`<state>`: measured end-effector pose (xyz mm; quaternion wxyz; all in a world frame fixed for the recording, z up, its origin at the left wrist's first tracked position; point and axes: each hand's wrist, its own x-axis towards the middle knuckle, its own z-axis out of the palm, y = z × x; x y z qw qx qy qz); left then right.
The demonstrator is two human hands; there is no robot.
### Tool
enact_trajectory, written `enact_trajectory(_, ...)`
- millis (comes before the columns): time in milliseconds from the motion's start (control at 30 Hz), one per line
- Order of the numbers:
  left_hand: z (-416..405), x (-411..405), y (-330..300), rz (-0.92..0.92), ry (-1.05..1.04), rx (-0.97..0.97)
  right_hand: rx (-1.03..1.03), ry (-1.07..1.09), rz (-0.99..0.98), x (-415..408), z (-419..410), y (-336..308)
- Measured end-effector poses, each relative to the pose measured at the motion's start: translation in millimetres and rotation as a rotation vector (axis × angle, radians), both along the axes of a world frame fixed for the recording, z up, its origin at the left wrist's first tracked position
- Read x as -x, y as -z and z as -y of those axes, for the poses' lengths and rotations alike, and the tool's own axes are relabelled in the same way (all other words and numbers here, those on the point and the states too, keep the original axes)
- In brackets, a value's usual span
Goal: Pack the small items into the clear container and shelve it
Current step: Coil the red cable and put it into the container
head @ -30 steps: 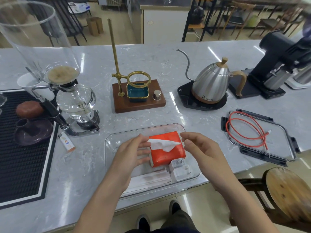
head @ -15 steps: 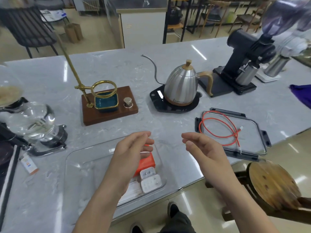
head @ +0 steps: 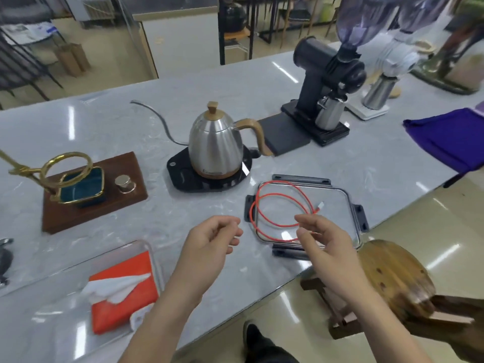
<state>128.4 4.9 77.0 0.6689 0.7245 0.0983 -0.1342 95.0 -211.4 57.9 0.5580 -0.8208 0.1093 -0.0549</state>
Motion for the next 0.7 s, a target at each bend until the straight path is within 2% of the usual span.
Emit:
enact_trajectory(133, 38, -12, 8, 0.014, 0.062, -0.050, 0.141, 0.021, 0.010, -12, 47, 11)
enact_trajectory(333, 87, -27, 29, 0.051, 0.138, -0.181, 0.410, -0.063, -0.013, -38, 102, 27)
enact_trajectory(533, 118, -31, 44, 0.142, 0.191, -0.364, 0.434, -0.166, -0.022, -56, 121, 45)
enact_trajectory(700, 138, -24, 58, 0.170, 0.271, -0.486, 0.508, -0.251, 0.055, -66, 124, 57)
